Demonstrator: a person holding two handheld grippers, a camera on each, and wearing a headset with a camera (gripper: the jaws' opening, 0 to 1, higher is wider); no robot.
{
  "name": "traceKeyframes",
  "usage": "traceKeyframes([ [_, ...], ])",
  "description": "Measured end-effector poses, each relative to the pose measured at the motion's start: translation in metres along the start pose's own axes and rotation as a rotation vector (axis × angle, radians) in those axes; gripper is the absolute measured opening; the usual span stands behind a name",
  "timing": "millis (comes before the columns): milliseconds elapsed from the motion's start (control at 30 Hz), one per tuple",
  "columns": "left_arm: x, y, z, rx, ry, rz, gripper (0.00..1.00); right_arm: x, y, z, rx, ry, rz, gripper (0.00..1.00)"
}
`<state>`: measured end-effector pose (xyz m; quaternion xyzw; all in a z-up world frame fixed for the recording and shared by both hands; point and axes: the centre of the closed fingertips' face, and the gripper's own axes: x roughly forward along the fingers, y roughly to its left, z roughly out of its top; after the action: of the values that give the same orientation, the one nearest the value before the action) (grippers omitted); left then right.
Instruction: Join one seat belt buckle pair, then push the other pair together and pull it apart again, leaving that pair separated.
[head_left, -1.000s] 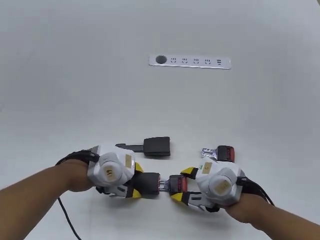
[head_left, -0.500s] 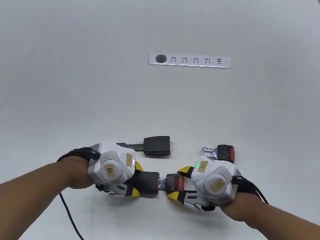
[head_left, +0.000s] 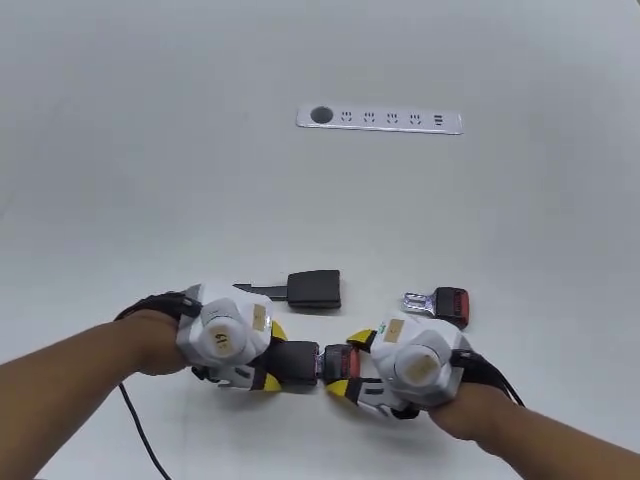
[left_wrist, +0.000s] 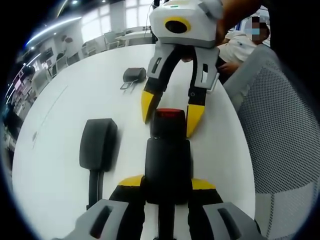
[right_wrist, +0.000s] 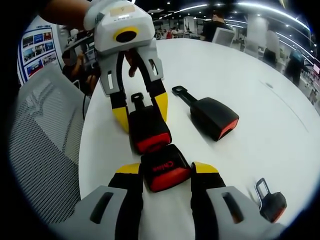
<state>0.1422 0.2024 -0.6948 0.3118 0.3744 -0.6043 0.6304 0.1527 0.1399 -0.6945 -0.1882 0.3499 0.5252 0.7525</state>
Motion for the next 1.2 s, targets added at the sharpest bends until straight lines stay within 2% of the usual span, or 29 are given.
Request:
traceKeyframes([
  [33, 0.0013, 0.0027, 0.0031, 0.001, -0.019, 0.012, 0.33, 0.0015, -0.0004, 0.0019, 0.000, -0.009, 0.007, 0.36],
  [367, 0.0037, 0.0060, 0.0020, 0.000, -0.021, 0.010, 0.33, 0.0026, -0.0003, 0.0013, -0.015, -0.002, 0.006, 0.36],
  [800, 0.0038, 0.0055, 0.0039, -0.004, -0.020, 0.023, 0.33, 0.0001, -0.0007, -0.0013, -0.039, 0.033, 0.007, 0.36],
  [900, 0.0036, 0.0066, 0.0026, -0.015, -0.052, 0.027, 0.33, -0.0010, 0.0001, -0.0008, -0.050, 0.044, 0.014, 0.35],
  [1033, 0.0024, 0.0048, 0.0046, 0.000, -0.060, 0.026, 0.33, -0.0026, 0.0007, -0.0016, -0.063, 0.065, 0.015, 0.35],
  [1100, 0.0010, 0.0041, 0.0053, -0.008, -0.085, 0.031, 0.33, -0.0033, 0.0011, -0.0030, -0.076, 0.050, 0.010, 0.35],
  [1200, 0.0004, 0.0024, 0.0047, -0.008, -0.100, 0.031, 0.33, -0.0051, 0.0025, -0.0028, -0.078, 0.034, 0.011, 0.35],
])
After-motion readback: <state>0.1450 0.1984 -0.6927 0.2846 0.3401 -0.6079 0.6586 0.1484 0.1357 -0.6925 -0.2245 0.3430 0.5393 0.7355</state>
